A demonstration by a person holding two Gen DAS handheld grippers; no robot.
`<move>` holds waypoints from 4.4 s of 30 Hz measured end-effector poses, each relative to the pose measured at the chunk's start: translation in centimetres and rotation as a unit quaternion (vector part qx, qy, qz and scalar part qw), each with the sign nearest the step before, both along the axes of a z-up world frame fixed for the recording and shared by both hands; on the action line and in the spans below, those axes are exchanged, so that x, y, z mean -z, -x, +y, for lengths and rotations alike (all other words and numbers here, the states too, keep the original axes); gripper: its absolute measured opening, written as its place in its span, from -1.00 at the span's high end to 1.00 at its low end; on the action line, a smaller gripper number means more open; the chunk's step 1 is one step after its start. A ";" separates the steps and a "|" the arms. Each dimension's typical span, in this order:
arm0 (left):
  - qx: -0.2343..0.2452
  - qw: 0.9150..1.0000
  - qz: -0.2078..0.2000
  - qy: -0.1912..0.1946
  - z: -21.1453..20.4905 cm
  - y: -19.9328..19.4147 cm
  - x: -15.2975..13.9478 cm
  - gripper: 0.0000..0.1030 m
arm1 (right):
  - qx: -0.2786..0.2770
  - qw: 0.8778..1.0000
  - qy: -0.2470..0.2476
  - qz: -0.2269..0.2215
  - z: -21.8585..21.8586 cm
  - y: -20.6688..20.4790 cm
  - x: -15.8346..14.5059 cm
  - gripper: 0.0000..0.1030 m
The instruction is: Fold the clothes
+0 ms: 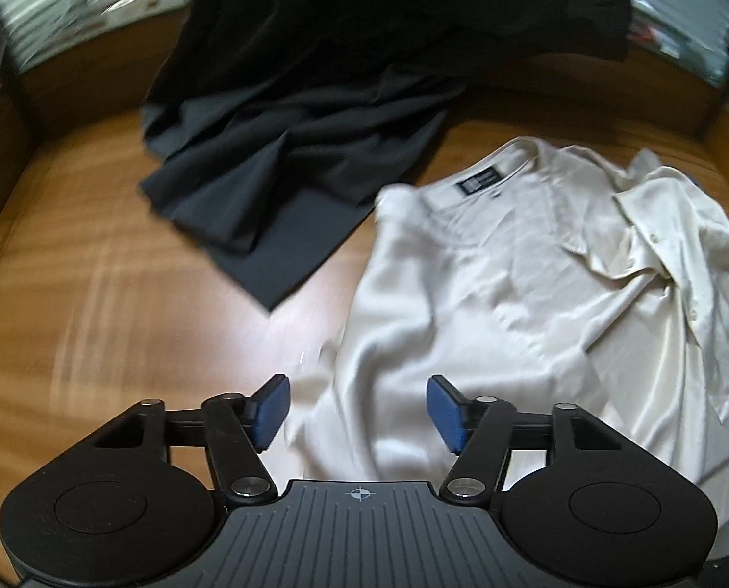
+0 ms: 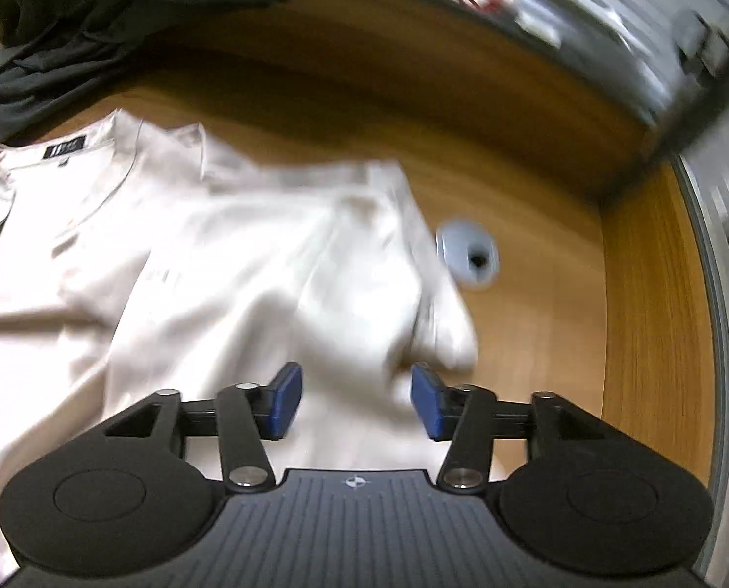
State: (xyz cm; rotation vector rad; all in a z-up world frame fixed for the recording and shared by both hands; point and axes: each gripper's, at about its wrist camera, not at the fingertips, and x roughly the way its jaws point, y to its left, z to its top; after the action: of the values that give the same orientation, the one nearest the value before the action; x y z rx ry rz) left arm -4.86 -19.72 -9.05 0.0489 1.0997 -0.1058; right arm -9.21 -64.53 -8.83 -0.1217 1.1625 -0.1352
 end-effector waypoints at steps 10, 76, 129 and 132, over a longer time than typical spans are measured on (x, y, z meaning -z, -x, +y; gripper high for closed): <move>0.133 0.991 -0.008 -0.023 -3.6 -7.9 0.8 -0.35 | 0.173 0.984 -0.042 0.003 1.6 14.8 1.9 -0.28; 0.034 0.994 -0.007 -0.108 -3.8 -13.0 2.9 0.88 | 0.131 0.980 0.142 -0.052 -13.6 -1.0 -2.2 1.00; -0.179 0.983 0.044 0.025 -6.7 3.8 5.0 0.96 | 0.127 0.991 -0.005 0.052 -9.4 19.0 5.8 -0.19; -0.215 0.976 0.042 0.003 -4.7 4.8 4.0 0.96 | 0.127 0.991 -0.011 0.048 -10.1 19.5 6.4 -0.19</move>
State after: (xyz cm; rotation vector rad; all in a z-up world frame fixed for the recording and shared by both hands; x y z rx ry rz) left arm -9.63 -24.46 -13.10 -0.2016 1.1714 0.2806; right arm -28.75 -74.59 -15.22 0.0411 1.2726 -0.3447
